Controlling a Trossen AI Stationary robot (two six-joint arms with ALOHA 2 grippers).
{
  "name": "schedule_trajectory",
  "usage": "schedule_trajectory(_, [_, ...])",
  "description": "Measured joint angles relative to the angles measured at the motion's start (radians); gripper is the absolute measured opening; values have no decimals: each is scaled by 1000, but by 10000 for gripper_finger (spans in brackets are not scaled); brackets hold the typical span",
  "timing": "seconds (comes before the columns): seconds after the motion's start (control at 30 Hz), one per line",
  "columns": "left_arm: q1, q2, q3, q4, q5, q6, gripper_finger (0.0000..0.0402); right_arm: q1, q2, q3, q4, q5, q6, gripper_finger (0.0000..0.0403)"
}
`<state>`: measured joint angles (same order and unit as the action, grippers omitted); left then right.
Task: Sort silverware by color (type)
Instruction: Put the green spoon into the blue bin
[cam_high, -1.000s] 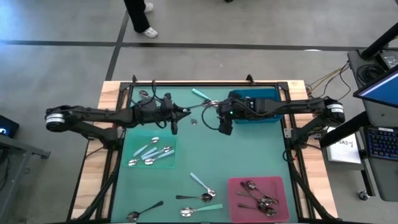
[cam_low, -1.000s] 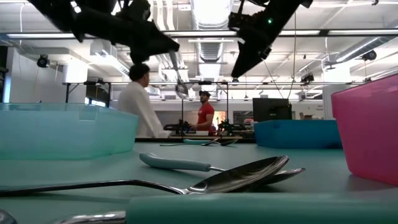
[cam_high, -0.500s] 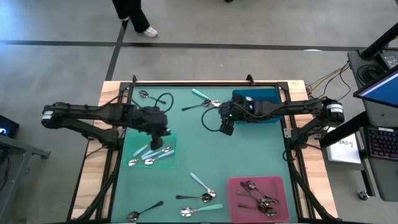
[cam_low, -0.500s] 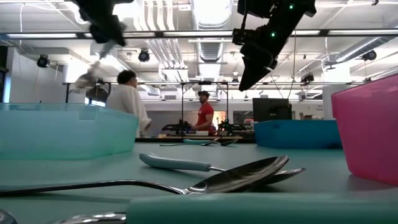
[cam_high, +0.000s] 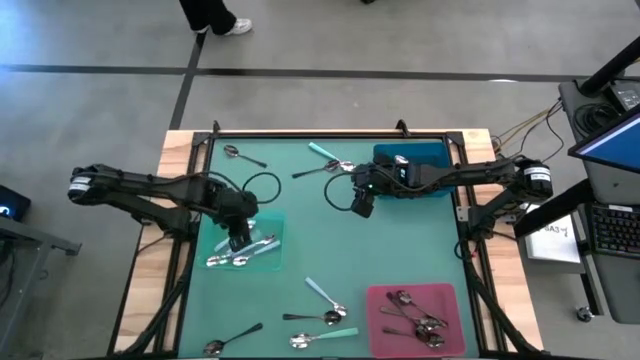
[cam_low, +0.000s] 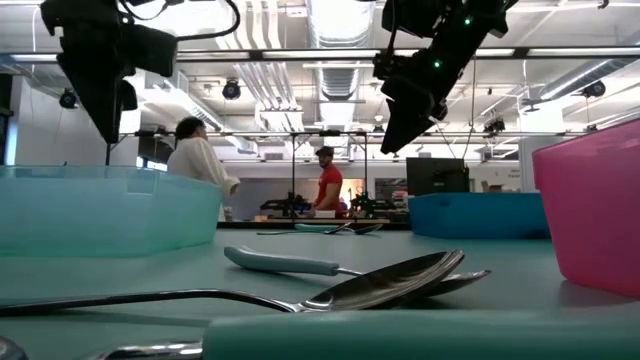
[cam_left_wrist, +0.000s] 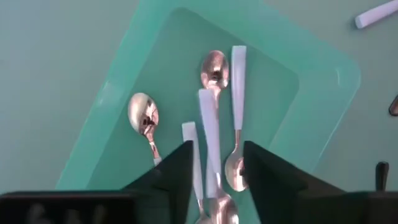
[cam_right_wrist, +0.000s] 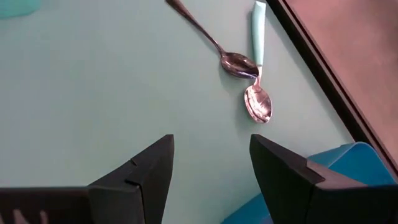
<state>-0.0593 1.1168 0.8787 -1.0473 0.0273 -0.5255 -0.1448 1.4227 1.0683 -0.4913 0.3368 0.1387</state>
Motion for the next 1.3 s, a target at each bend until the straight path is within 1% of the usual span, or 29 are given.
schedule_trajectory(0.1, [0,0,0,27,0,4,161,0,4,0,4,0,0,203])
schedule_trajectory(0.2, [0,0,1,85,1,19,181,0,20,0,8,0,6,203])
schedule_trajectory(0.3, [0,2,3,170,1,46,183,-1,45,0,30,1,-3,203])
schedule_trajectory(0.43, [0,2,3,266,-1,87,172,-21,100,1,110,-1,-93,203])
schedule_trajectory(0.53, [0,2,3,298,-14,92,163,-56,152,27,158,0,-163,203])
schedule_trajectory(0.63, [0,2,3,307,-16,88,156,-103,214,77,164,-13,-193,203])
schedule_trajectory(0.7, [0,2,4,307,-17,81,154,-139,255,111,163,-52,-200,203])
schedule_trajectory(0.8, [0,2,4,318,-18,80,152,-197,321,172,150,-129,-144,203])
schedule_trajectory(0.87, [0,2,4,325,-18,80,152,-233,369,216,118,-152,-90,203])
schedule_trajectory(1.03, [0,2,4,332,-18,80,152,-301,475,334,62,-154,-27,203])
schedule_trajectory(1.3, [0,2,3,339,-21,97,152,-350,627,542,39,-157,-6,203])
